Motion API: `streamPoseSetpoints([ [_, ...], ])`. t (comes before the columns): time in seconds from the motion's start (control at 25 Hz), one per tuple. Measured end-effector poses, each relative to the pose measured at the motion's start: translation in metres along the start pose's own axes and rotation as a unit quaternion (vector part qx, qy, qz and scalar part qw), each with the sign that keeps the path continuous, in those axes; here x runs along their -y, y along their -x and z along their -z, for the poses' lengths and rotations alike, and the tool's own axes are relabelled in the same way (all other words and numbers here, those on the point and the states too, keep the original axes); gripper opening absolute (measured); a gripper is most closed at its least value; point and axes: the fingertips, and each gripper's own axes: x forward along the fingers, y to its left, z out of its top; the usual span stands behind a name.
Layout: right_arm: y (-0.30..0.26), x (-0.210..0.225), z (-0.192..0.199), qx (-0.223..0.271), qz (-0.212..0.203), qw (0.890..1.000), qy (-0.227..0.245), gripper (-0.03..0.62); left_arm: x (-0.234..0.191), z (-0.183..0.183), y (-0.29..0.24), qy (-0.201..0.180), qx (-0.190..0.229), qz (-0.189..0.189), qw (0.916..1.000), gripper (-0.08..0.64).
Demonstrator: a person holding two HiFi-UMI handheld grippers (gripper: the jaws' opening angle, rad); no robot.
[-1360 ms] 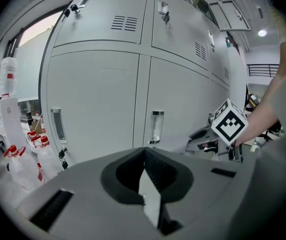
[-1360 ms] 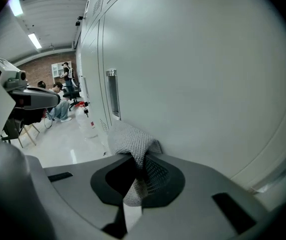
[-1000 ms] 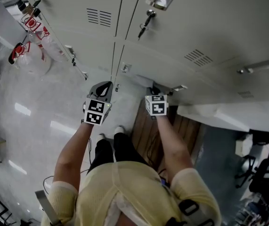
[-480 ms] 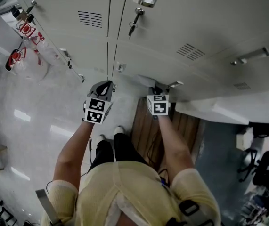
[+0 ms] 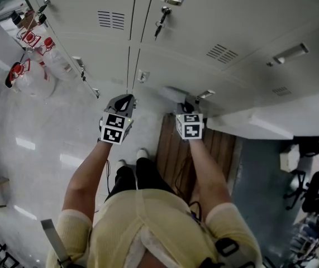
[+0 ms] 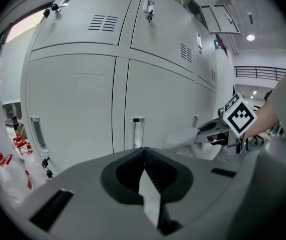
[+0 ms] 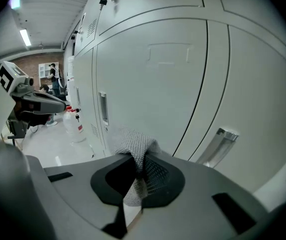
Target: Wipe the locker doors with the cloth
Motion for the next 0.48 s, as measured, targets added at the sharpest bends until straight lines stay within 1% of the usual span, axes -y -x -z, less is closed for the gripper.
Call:
streamPoseSetpoints([
  [0.2,0.017,-0.006,-0.002,0.014,0.008,1.000,-0.006,0.014,0.000,0.000,0.010,-0.007,0.000,0.001,1.0000,0.002],
  [0.36,0.038,-0.019,-0.013,0.025,0.006,1.000,-0.016,0.014,-0.001,-0.002,0.020,-0.004,0.002,0.004,1.0000,0.002],
  [0.48,0.048,-0.022,-0.015,0.035,0.009,0.999,-0.010,0.014,-0.001,-0.003,0.028,-0.002,0.011,0.003,0.9999,0.002],
])
